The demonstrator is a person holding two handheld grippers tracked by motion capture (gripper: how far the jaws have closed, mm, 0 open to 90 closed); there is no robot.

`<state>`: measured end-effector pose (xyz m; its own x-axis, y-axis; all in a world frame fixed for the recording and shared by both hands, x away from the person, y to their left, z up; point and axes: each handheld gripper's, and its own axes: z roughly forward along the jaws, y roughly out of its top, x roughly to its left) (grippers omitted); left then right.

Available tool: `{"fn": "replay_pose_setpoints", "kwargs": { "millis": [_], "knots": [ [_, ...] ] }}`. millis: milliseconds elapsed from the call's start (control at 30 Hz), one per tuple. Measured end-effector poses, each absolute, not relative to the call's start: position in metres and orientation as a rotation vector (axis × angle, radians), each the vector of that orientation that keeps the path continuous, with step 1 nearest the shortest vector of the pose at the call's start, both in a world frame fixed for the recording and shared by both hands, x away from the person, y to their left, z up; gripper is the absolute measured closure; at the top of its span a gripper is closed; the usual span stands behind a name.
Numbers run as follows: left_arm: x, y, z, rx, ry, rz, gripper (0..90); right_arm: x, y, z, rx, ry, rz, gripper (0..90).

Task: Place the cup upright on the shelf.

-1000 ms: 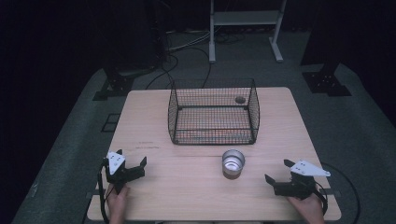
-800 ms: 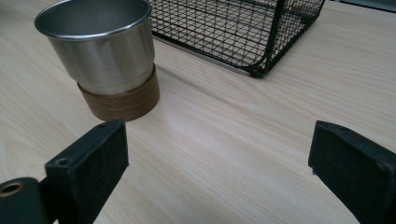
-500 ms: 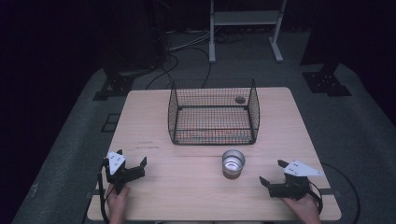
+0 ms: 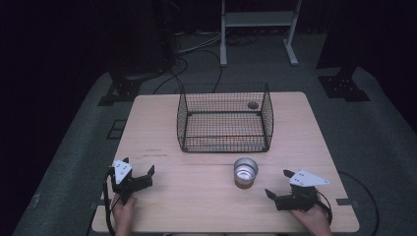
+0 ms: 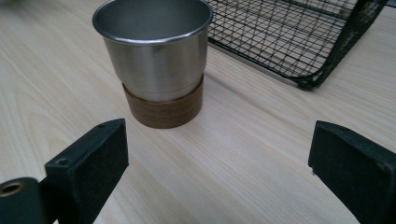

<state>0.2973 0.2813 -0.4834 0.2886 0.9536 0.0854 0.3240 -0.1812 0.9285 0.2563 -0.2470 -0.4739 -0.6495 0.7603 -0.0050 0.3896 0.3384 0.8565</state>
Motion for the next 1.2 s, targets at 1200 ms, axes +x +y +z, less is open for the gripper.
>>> {"fn": "replay_pose_setpoints", "kwargs": {
  "millis": [1200],
  "knots": [
    [0.297,0.281,-0.483,1.690,1.178,0.910,0.0,0.279,-0.205,-0.465,0.898,2.350,1.261,3.9]
  ]
}}
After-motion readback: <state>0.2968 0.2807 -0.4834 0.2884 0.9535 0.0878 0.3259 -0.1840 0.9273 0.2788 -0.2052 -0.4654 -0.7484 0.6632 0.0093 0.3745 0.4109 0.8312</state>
